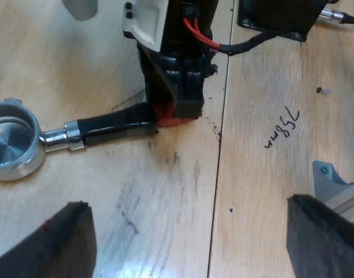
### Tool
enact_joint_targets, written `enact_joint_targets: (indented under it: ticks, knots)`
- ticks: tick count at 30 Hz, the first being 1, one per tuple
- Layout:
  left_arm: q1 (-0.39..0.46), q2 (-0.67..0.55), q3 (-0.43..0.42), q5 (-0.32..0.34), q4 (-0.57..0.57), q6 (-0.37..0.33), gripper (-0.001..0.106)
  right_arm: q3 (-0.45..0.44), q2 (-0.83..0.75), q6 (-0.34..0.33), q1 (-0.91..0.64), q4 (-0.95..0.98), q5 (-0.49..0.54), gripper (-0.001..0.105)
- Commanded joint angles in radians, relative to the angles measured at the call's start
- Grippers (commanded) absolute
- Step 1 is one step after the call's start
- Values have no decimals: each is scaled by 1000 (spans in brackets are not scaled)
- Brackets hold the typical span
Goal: Put the handle in the coffee machine
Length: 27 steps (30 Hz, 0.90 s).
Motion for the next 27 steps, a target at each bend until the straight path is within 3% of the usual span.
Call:
enact_joint_targets:
  ticks: [1, 11, 27]
  knots:
    - [2, 3, -3, 10, 3, 4, 70, 1, 4, 19, 19, 5, -17, 0]
    - [33, 3, -3, 7, 34, 4, 70, 1, 28, 103, 58, -59, -35, 0]
    - [33, 3, -3, 7, 123, 28, 70, -118, 177, 112, 142, -161, -70, 0]
